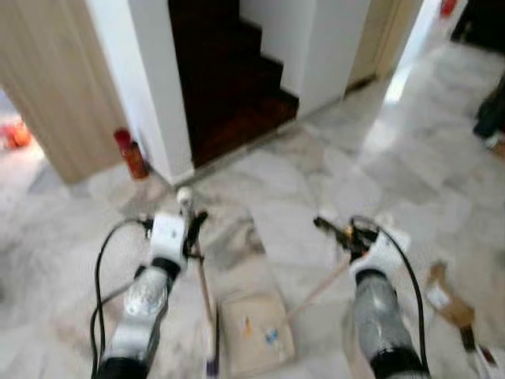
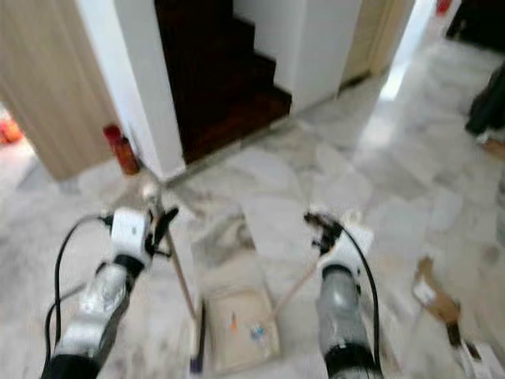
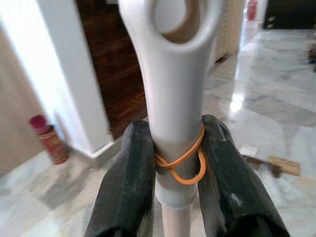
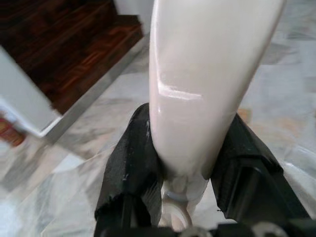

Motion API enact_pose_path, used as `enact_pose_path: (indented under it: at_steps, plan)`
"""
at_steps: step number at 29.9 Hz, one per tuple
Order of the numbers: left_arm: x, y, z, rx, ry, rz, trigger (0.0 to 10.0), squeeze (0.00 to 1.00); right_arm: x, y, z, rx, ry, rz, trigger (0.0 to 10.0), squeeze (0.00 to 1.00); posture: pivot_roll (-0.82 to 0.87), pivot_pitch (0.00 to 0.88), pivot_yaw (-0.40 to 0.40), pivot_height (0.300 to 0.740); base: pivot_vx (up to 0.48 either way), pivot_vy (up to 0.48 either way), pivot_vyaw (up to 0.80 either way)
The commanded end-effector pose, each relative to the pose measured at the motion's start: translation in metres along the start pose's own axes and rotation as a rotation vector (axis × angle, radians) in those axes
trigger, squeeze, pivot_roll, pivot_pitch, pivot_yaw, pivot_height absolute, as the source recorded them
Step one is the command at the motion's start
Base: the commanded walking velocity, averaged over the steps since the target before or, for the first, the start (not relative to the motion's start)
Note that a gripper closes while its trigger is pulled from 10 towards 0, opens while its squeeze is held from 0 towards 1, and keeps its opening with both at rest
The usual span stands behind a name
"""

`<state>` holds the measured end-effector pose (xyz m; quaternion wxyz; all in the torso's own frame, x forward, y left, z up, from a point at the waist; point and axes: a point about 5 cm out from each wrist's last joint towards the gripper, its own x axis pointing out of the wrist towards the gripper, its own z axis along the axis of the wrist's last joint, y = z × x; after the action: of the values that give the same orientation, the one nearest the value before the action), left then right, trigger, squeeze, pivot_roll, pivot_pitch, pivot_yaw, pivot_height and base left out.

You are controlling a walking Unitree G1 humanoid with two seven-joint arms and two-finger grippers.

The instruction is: Sweep floor

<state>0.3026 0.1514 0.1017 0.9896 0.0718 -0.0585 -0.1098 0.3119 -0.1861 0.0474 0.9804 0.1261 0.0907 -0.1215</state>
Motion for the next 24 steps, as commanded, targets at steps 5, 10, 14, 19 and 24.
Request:
enact_pose_path:
  at_steps: [5,10,14,19,24]
  plan:
    - [0.0019,0.0035,0.0077,0.028,-0.033,0.004,10.0,0.0,0.0019,0.0063,0.0098,0.068,-0.047,0.014,10.0,0.0,0.05,0.0,0.011,0.74,0.0,0.349,0.0]
    - [0.0018,0.0038,0.0077,0.029,-0.033,0.002,10.0,0.0,0.002,0.0059,0.0094,0.069,-0.045,0.01,10.0,0.0,0.05,0.0,0.012,0.74,0.0,0.349,0.0]
    - [0.002,0.0034,0.0078,0.032,-0.033,-0.001,10.0,0.0,0.002,0.0061,0.0092,0.072,-0.044,0.012,10.0,0.0,0.05,0.0,0.013,0.74,0.0,0.351,0.0]
    - [0.0021,0.0029,0.0081,0.034,-0.033,-0.004,10.0,0.0,0.0026,0.0076,0.0093,0.071,-0.04,0.016,10.0,0.0,0.05,0.0,0.014,0.74,0.0,0.351,0.0]
    - [0.0019,0.0028,0.0078,0.035,-0.032,-0.006,10.0,0.0,0.0027,0.0086,0.009,0.056,-0.039,0.021,10.0,0.0,0.06,0.0,0.014,0.74,0.0,0.35,0.0]
